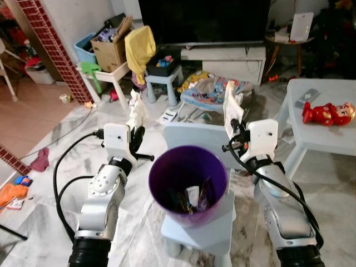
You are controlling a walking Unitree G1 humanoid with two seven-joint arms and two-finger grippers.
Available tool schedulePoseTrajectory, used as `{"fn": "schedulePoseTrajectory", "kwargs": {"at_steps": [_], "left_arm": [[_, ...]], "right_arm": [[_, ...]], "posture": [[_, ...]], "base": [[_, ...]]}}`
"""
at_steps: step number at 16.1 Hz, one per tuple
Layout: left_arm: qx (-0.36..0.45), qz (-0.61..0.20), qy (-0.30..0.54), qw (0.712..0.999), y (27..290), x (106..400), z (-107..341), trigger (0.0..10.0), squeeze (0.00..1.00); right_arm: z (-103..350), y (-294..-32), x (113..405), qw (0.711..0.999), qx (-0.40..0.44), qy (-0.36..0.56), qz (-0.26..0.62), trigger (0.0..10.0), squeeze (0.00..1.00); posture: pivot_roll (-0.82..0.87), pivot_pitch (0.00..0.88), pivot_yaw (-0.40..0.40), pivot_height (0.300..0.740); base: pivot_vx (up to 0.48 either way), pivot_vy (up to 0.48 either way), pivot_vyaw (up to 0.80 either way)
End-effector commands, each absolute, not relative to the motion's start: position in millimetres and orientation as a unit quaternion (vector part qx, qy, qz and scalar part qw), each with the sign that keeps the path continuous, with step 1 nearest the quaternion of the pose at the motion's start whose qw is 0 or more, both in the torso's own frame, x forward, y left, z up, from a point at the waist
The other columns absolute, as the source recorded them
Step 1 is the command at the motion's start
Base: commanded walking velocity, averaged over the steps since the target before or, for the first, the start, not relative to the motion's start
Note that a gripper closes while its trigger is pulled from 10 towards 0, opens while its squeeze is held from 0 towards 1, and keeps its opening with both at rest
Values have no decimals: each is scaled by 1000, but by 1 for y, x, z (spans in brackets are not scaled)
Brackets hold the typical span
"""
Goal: Picking trash to rubbish bin
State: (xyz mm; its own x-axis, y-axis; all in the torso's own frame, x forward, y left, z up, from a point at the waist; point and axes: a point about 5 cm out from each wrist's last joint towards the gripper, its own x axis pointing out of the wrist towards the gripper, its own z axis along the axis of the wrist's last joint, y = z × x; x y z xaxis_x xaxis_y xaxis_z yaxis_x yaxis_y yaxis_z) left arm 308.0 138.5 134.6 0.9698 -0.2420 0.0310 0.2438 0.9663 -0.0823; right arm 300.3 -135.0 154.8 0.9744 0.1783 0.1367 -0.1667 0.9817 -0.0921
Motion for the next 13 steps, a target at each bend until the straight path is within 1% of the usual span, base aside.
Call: {"fn": "schedulePoseTrajectory", "kwargs": {"at_steps": [1,3,4,5,6,7,9,13], "left_arm": [[-41,-126,5,991,136,308,130,10000,0],[-43,-124,34,991,139,308,115,10000,0],[-51,-121,76,988,141,309,98,10000,0],[-57,-122,90,987,141,310,92,10000,0],[-73,-132,123,981,134,310,79,10000,0],[-70,-137,134,979,130,311,74,10000,0],[-77,-161,126,976,121,311,75,10000,0],[-87,-158,137,974,122,311,67,10000,0]], "right_arm": [[157,-138,301,993,-45,-76,83,10000,0],[158,-138,301,992,-46,-77,85,10000,0],[159,-137,302,992,-47,-78,86,10000,0],[160,-137,302,992,-48,-79,86,10000,0],[160,-138,302,992,-49,-79,86,10000,0],[161,-138,302,992,-50,-80,86,10000,0],[163,-142,302,992,-53,-82,80,10000,0],[162,-142,300,992,-54,-80,79,10000,0]], "posture": [[-11,31,106,740],[-14,29,104,740],[-19,30,101,740],[-19,30,100,740],[-26,31,98,740],[-28,31,99,740],[-36,36,101,740],[-39,41,97,740]], "base": [[0,0,0],[0,0,0],[0,0,0],[0,0,0],[0,0,0],[0,0,0],[0,0,0],[0,0,0]]}}
